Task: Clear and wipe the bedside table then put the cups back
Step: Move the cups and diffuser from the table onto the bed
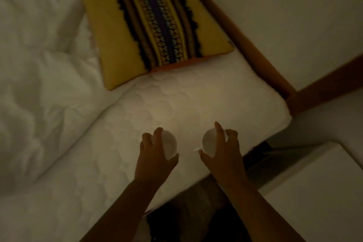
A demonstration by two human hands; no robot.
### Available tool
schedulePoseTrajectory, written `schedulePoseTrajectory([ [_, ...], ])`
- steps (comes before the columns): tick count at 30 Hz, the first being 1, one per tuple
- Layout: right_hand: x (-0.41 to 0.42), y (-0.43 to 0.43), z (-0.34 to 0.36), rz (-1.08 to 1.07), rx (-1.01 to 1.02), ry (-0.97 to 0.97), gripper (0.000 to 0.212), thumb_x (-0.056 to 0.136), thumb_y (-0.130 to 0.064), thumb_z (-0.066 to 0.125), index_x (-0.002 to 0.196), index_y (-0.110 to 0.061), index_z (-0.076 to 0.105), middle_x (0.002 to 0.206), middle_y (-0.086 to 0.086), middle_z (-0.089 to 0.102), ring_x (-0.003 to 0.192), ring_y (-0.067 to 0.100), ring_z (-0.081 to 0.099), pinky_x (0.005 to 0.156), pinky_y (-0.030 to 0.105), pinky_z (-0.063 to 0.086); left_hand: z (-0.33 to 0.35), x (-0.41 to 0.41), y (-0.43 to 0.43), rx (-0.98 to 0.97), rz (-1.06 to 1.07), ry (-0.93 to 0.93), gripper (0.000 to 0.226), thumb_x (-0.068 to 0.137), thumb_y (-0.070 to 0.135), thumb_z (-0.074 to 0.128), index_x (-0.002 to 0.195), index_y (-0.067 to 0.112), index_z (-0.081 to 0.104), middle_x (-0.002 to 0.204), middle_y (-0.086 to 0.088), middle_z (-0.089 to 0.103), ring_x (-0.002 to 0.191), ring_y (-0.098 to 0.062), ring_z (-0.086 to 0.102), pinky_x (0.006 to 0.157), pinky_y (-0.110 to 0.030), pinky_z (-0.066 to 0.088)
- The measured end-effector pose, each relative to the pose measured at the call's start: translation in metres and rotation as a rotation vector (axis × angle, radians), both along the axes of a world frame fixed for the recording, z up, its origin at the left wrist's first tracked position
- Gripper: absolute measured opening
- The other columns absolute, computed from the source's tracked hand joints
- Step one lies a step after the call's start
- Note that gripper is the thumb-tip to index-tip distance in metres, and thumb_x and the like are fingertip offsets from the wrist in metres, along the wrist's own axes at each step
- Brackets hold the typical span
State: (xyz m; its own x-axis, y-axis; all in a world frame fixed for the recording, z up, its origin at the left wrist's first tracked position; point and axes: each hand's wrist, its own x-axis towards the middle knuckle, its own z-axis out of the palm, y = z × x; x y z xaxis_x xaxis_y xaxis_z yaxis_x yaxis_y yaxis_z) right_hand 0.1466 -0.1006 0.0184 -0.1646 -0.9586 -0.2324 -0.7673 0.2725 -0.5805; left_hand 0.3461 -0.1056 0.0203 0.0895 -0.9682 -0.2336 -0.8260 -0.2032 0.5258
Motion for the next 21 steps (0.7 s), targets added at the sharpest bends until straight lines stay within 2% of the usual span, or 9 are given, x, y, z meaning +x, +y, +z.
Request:
schedulePoseTrajectory([
  [8,0.139,-0.026,0.001,0.32,-0.048,0.036,0.106,0.071,-0.053,0.076,0.151,-0.03,0.011,0.144,0.005,0.025,0.128,0.025,0.042,0.089,0.037,0.056,0.004,0.135,0.026,0.022,0.159,0.003,0.1,0.064,0.041,0.085,0.141,0.03,0.021,0.133,-0.002,0.032,0.119,-0.023,0.046,0.091,-0.041,0.054],
  [14,0.194,-0.031,-0.016,0.426,-0.041,0.103,0.107,0.07,-0.051,0.078,0.151,-0.029,0.013,0.142,0.007,0.026,0.127,0.027,0.044,0.083,0.037,0.058,-0.009,0.177,0.041,0.032,0.229,0.029,0.101,0.065,0.039,0.085,0.142,0.031,0.02,0.133,-0.001,0.03,0.12,-0.023,0.046,0.093,-0.041,0.053],
  [21,0.212,-0.033,-0.028,0.469,0.012,0.218,0.106,0.071,-0.055,0.075,0.151,-0.025,0.013,0.143,0.009,0.028,0.126,0.027,0.042,0.081,0.035,0.058,-0.026,0.191,0.05,0.067,0.165,0.019,0.102,0.067,0.041,0.083,0.144,0.028,0.018,0.134,-0.002,0.029,0.121,-0.022,0.044,0.092,-0.04,0.054],
])
